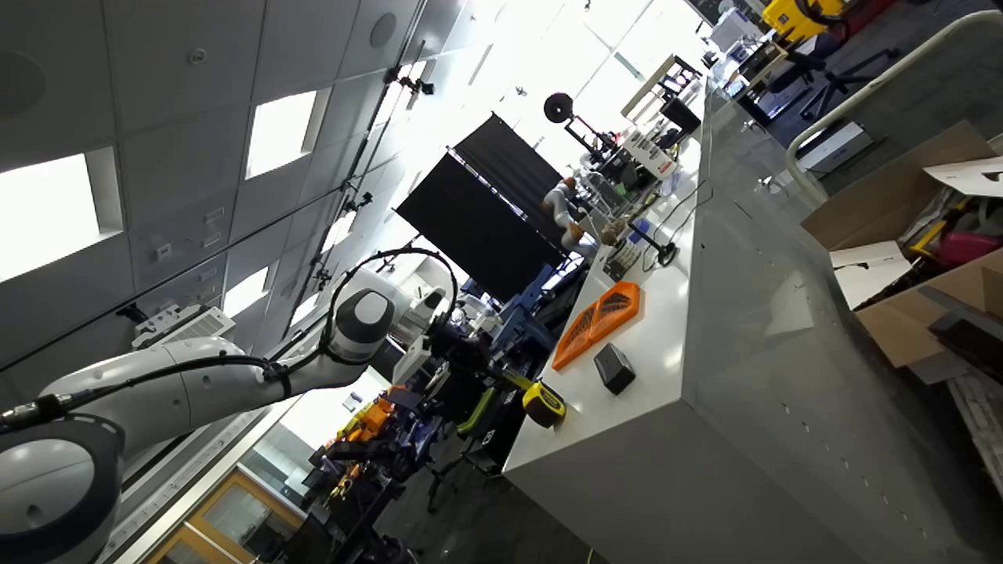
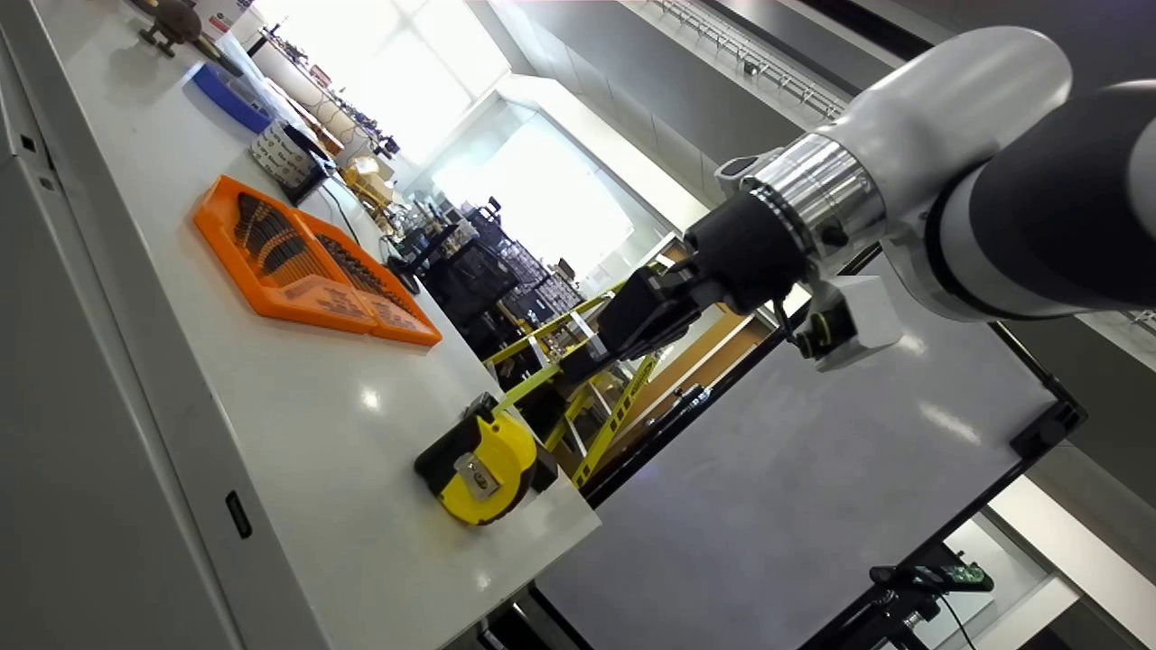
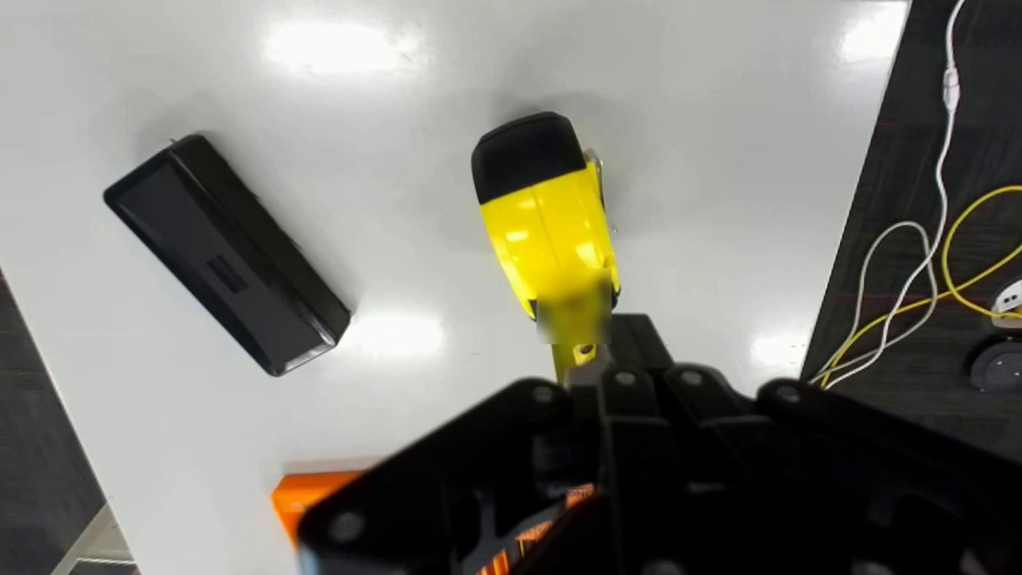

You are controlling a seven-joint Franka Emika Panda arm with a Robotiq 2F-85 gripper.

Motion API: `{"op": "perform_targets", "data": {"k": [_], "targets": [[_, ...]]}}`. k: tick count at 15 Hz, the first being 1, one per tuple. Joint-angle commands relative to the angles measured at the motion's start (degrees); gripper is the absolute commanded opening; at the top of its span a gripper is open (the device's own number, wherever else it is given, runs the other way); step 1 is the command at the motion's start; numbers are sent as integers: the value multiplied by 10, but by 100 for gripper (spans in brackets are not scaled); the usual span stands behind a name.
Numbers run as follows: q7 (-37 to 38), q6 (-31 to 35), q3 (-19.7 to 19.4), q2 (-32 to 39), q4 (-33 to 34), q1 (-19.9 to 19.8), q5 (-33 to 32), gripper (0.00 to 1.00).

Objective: Push the measuring tape back in the case holder

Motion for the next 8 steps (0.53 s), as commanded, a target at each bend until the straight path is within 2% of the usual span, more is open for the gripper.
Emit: {"op": "perform_targets", "data": {"k": [1, 8], "targets": [[-15, 23, -9, -3, -17, 7, 12, 0], [-18, 63, -9, 3, -40, 7, 12, 0]]}}
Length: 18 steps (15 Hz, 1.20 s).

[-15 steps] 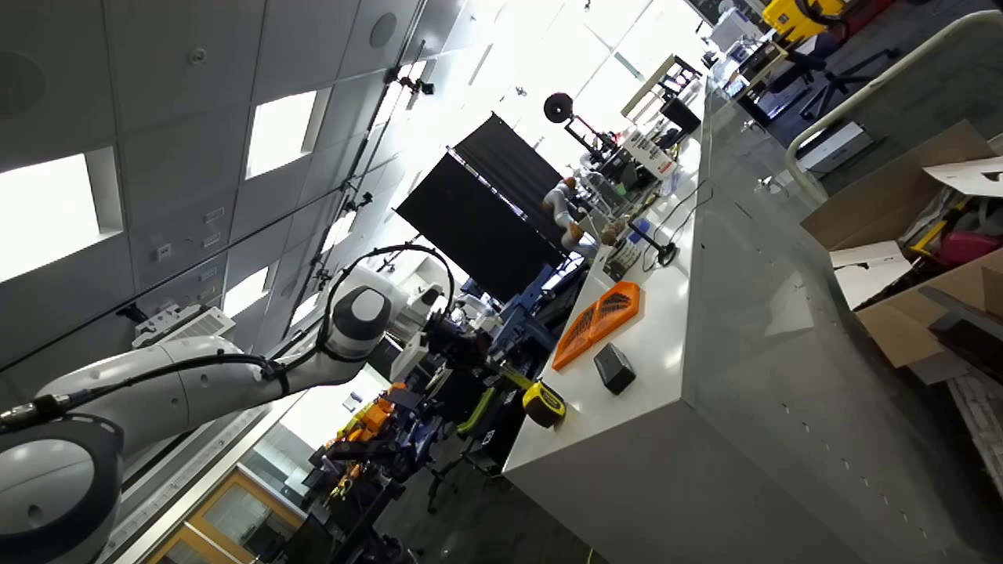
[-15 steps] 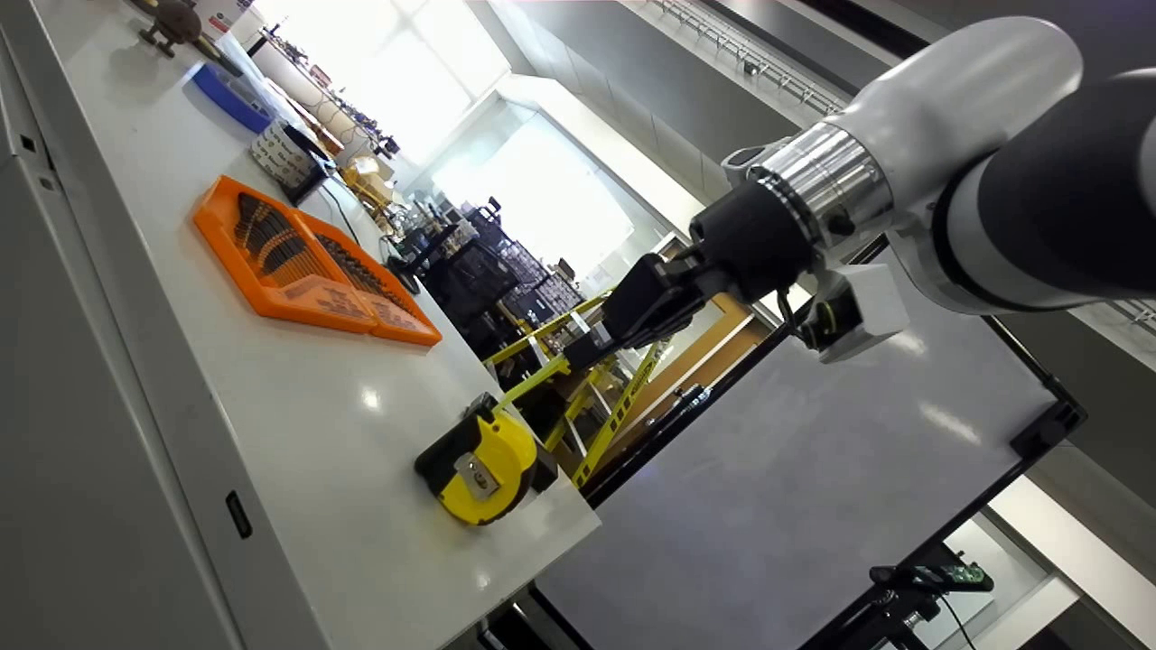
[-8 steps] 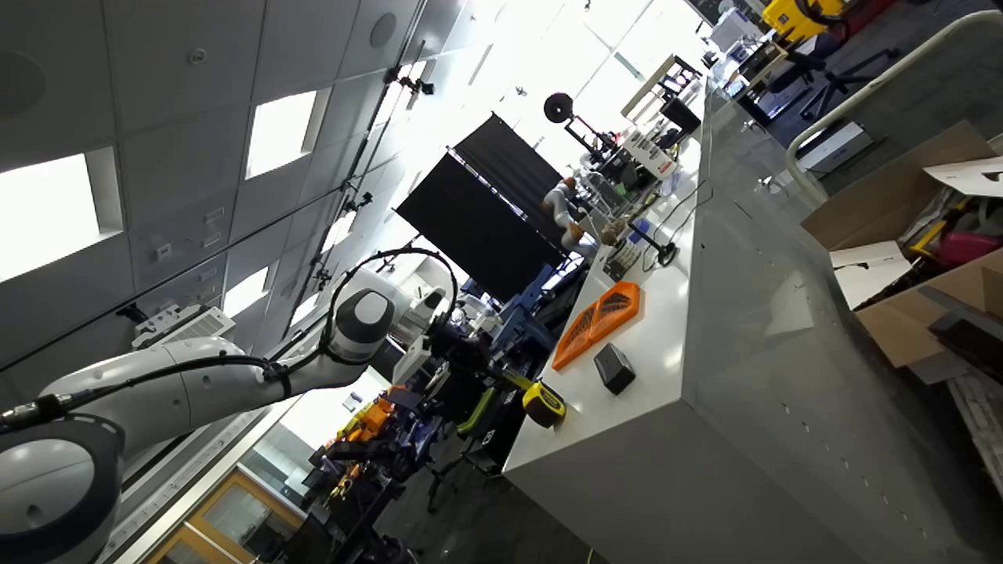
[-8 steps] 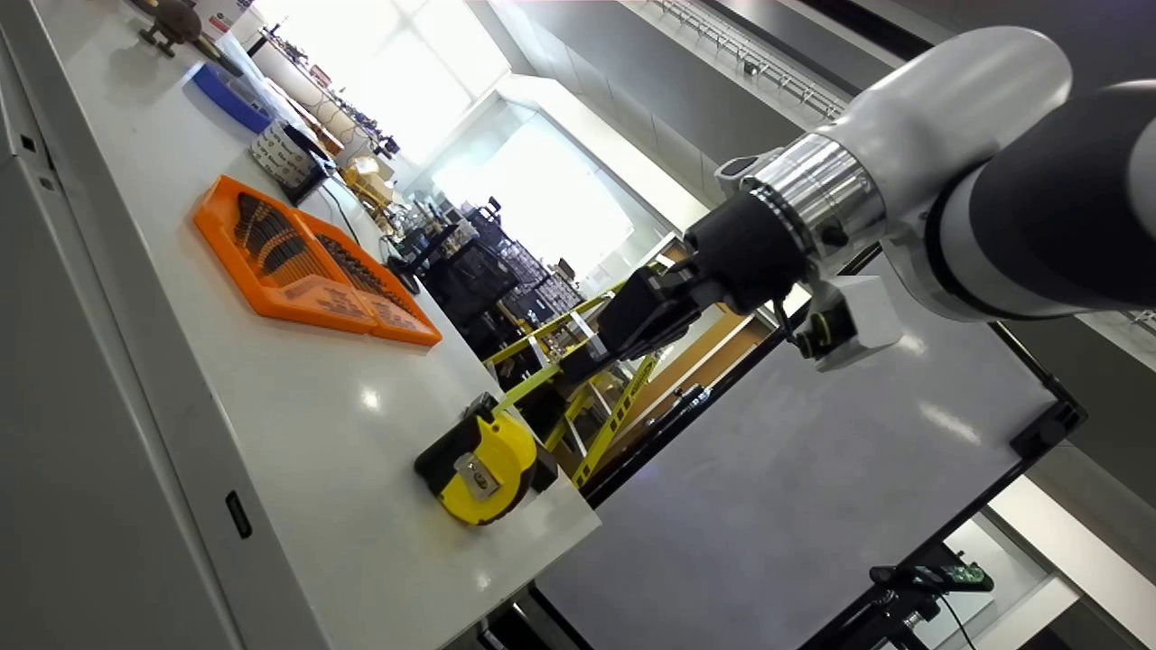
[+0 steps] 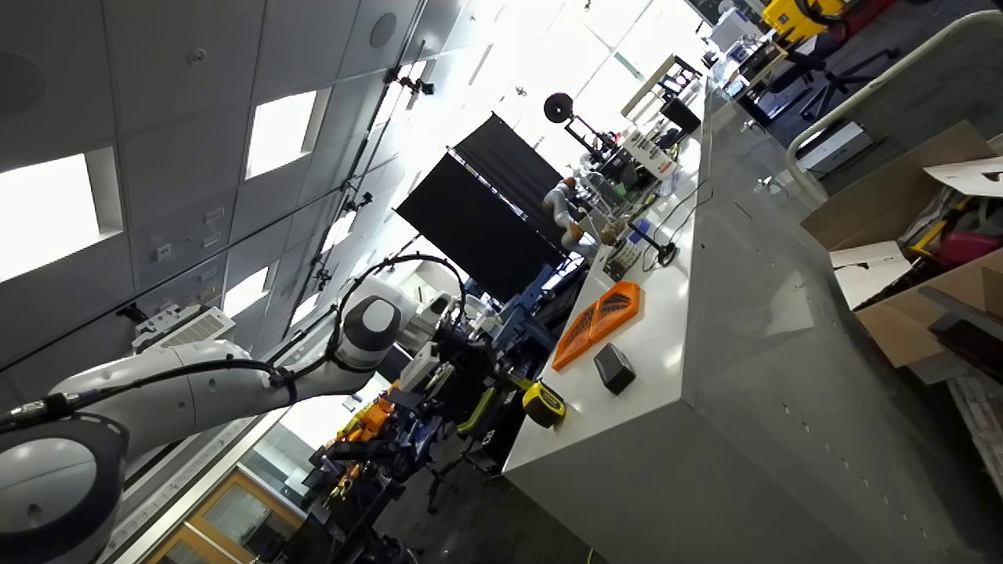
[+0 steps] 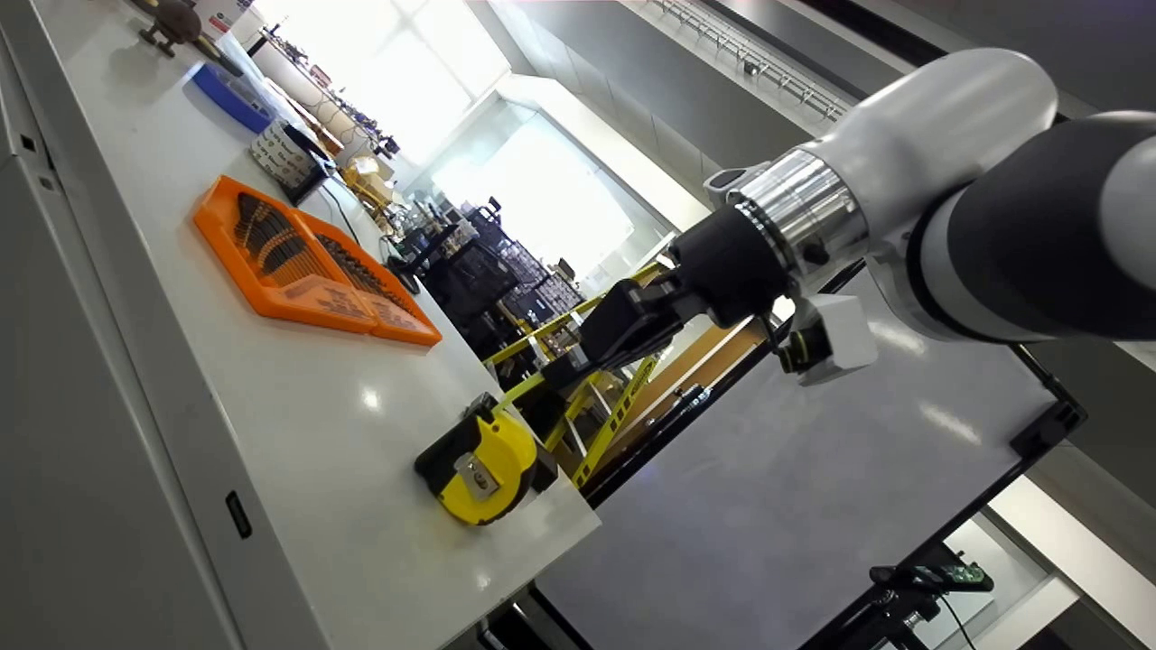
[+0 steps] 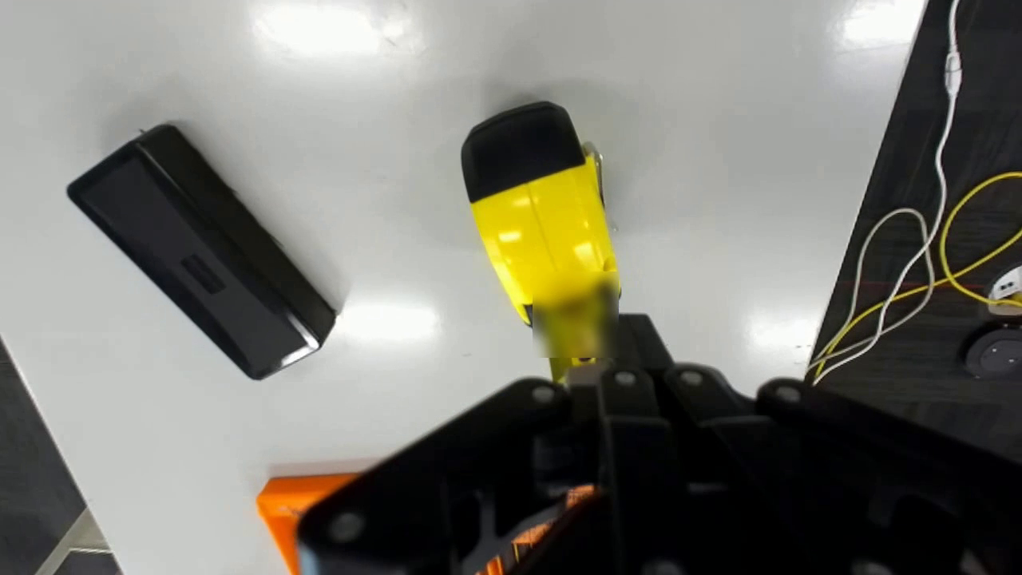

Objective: Push the measuring tape back in the case holder

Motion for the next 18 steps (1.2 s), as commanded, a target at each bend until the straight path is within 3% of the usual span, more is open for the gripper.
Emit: {"op": "perform_targets", "data": {"k": [1, 11, 18], "targets": [[-18, 22, -9, 2, -18, 7, 12, 0], [-21, 34, -10, 12, -30, 6, 18, 0], [-24, 87, -14, 25, -56, 4, 16, 0]]}}
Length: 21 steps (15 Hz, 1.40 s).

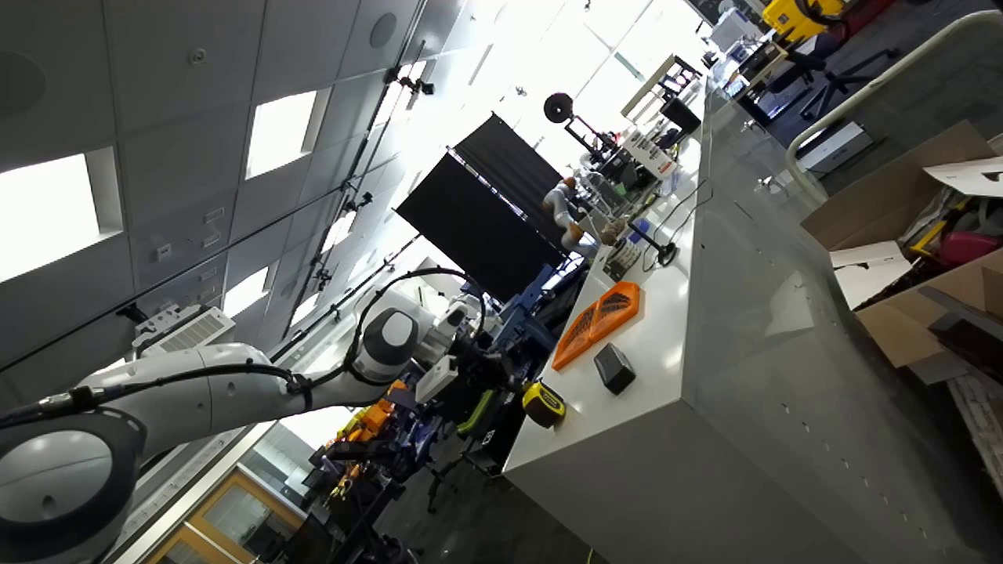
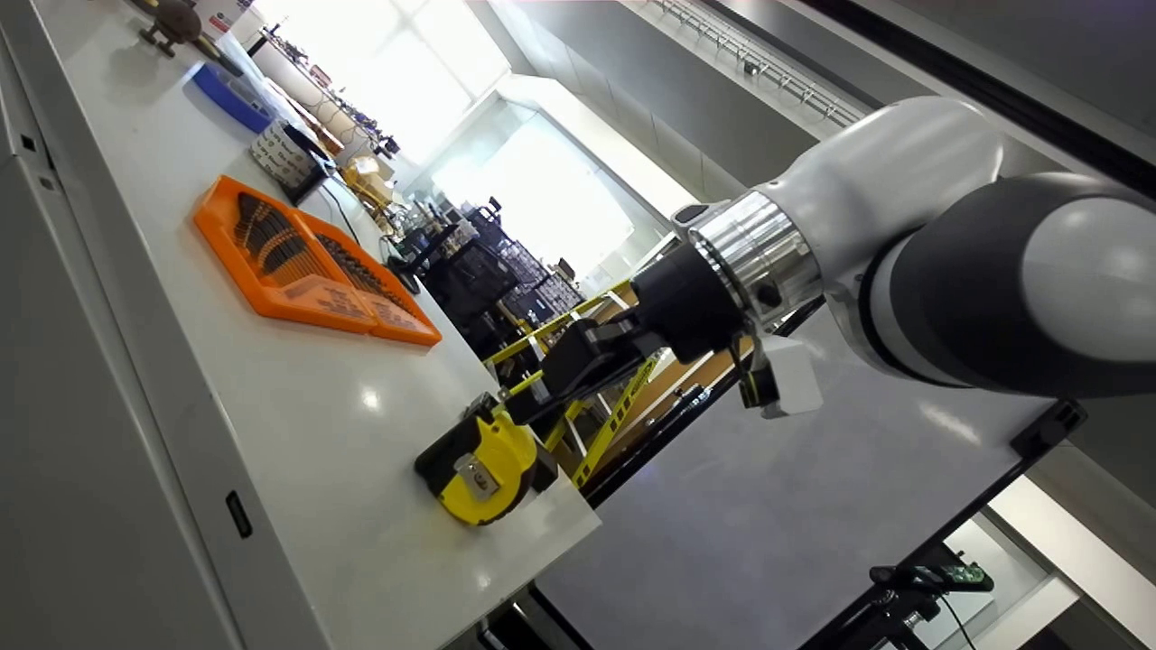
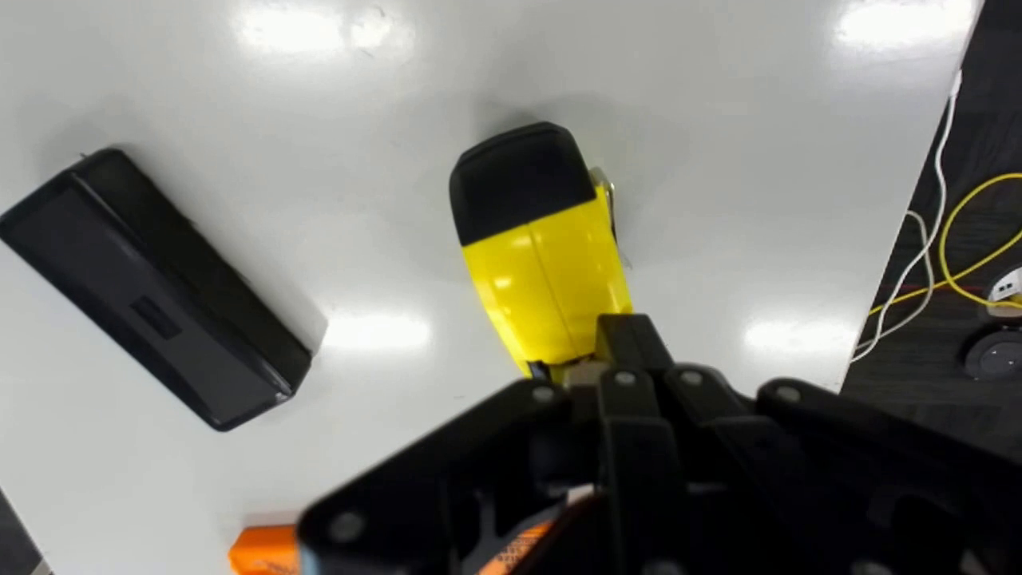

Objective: Push the measuring tape back in the case holder

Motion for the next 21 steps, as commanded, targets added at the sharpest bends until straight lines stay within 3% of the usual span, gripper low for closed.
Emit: {"op": "perform_targets", "data": {"k": [1, 10, 21], "targets": [[-23, 37, -12, 10, -24, 4, 14, 0], [-8, 39, -8, -15, -20, 11, -4, 0], [4, -67, -3, -105, -5, 17, -10, 0]]}}
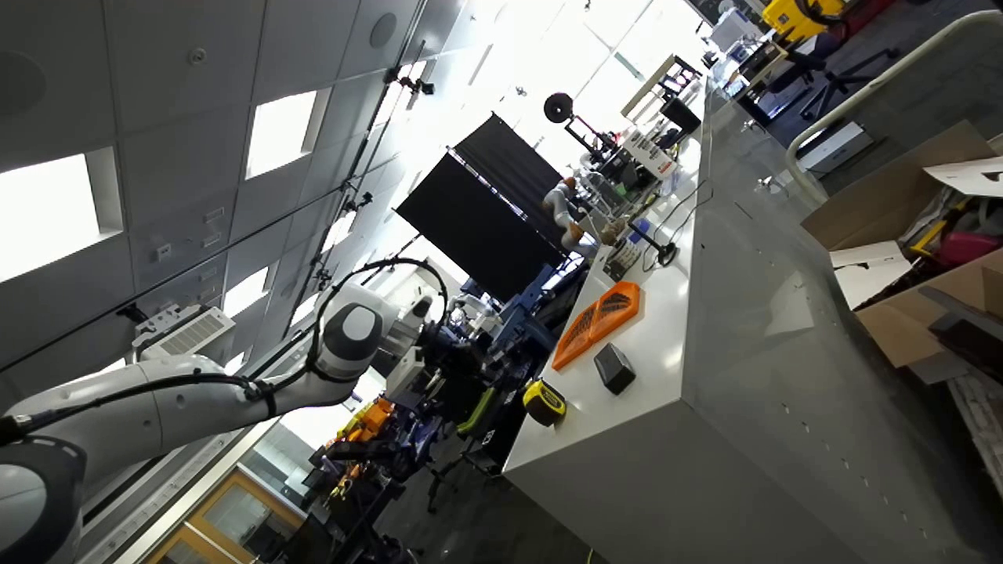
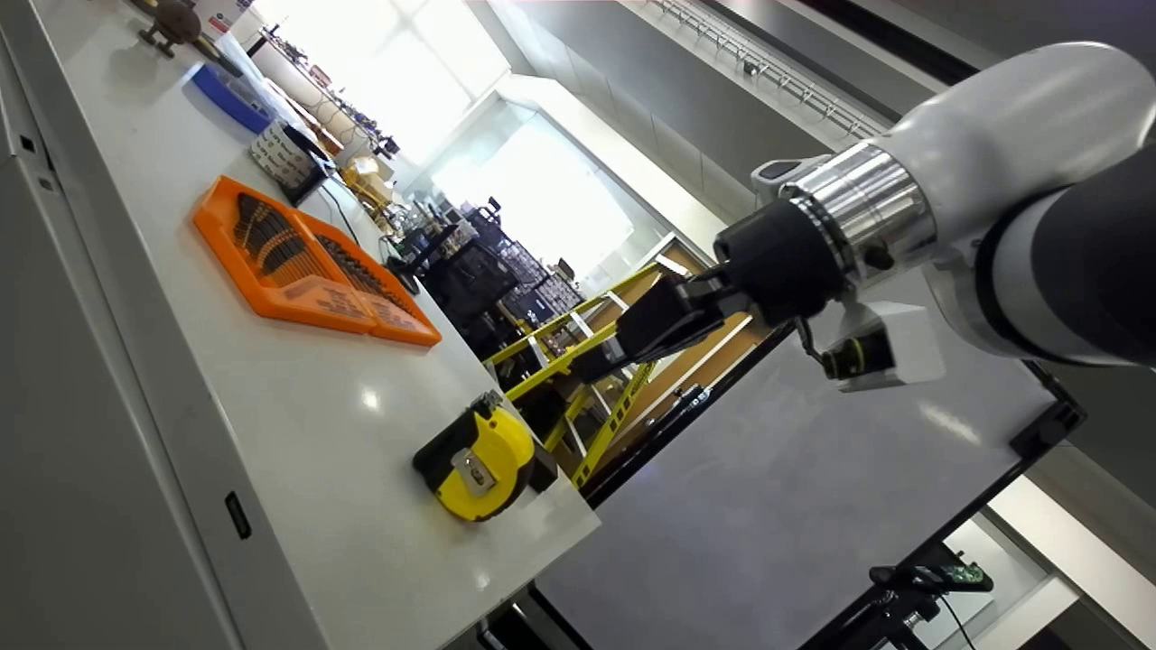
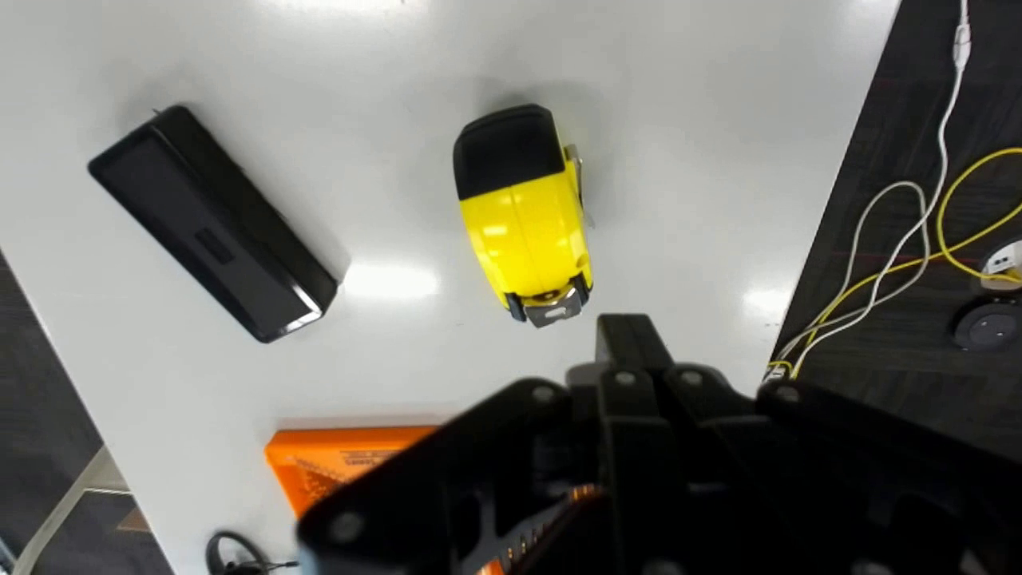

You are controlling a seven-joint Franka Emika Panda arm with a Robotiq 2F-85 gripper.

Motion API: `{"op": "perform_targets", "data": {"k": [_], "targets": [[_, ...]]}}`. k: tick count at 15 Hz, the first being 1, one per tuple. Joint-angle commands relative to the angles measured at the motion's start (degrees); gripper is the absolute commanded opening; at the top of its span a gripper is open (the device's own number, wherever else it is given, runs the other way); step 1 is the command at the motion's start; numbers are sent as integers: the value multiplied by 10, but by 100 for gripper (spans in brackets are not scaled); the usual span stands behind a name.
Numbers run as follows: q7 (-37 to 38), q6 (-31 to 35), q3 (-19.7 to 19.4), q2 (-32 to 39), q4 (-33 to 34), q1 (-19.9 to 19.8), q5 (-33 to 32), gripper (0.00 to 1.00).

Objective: Push the measuring tape back in the case holder

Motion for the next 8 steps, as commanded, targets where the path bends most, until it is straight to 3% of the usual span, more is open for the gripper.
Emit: {"op": "perform_targets", "data": {"k": [1, 8], "targets": [[3, -45, -1, -36, 3, 2, -5, 0], [-7, -52, 0, -57, -1, 4, 7, 0]]}}
